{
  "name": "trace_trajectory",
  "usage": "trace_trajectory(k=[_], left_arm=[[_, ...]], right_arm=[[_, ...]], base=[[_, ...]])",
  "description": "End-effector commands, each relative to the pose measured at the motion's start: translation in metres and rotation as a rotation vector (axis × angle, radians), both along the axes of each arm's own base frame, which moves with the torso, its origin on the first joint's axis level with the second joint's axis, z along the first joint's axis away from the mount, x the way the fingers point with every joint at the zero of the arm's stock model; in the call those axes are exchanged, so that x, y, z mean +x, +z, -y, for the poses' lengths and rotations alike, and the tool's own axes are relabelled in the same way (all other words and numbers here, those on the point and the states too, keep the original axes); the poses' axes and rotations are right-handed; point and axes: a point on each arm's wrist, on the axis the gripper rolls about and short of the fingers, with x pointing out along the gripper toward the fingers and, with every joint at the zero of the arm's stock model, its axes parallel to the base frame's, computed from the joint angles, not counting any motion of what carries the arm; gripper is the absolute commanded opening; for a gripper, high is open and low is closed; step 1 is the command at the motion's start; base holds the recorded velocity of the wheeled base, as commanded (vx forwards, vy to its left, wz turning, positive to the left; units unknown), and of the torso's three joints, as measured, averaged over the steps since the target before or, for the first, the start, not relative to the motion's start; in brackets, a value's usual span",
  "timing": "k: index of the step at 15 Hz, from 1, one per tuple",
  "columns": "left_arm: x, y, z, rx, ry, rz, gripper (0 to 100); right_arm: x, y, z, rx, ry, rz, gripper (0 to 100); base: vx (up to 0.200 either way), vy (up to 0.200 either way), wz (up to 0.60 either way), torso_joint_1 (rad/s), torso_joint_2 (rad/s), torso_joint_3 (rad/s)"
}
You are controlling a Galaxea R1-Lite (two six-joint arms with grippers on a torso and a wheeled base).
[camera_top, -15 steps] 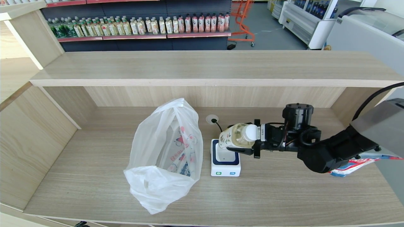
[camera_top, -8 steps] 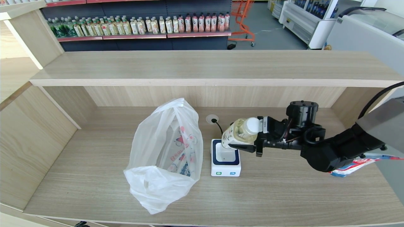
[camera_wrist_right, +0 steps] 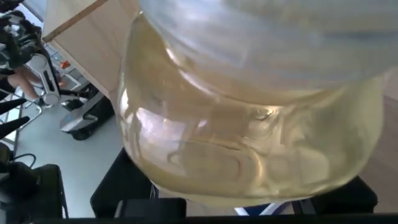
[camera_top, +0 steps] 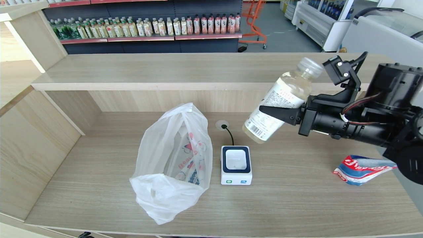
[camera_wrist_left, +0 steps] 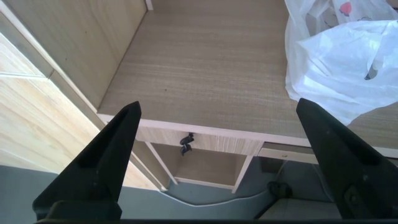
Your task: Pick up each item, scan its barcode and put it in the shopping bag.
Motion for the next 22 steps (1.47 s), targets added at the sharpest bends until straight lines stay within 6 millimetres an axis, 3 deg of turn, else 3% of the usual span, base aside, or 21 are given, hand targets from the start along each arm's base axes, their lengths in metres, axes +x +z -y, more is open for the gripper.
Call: trace_trajectory(k=[1, 8, 15, 18, 19, 22], left_arm=[[0.0, 0.0, 0.0, 0.001, 0.001, -0.002, 100], [0.0, 0.0, 0.0, -0.012, 0.001, 0.0, 100], [0.0, 0.0, 0.0, -0.009, 0.001, 0.001, 100], [0.0, 0.0, 0.0, -0.008, 0.001, 0.001, 100], [0.0, 0.0, 0.0, -0.008, 0.001, 0.001, 100], [0.0, 0.0, 0.0, -0.008, 0.001, 0.001, 100]], right_arm=[[-0.033, 0.011, 0.015, 0.018, -0.02, 0.01, 0], [-0.047, 0.017, 0.023, 0.107, -0.031, -0.098, 0], [-0.043, -0.006, 0.012, 0.126, -0.132, -0.378, 0], [-0.032, -0.016, 0.001, 0.108, -0.148, -0.412, 0], [-0.015, -0.024, -0.007, 0.089, -0.176, -0.44, 0], [0.004, -0.036, -0.019, 0.059, -0.241, -0.478, 0]], base=[[0.0, 0.0, 0.0, 0.0, 0.0, 0.0], [0.0, 0.029, 0.0, 0.0, 0.0, 0.0], [0.0, 0.171, 0.0, 0.001, 0.0, 0.001], [0.0, 0.0, 0.0, 0.0, 0.0, 0.0], [0.0, 0.0, 0.0, 0.0, 0.0, 0.0], [0.0, 0.0, 0.0, 0.0, 0.0, 0.0]])
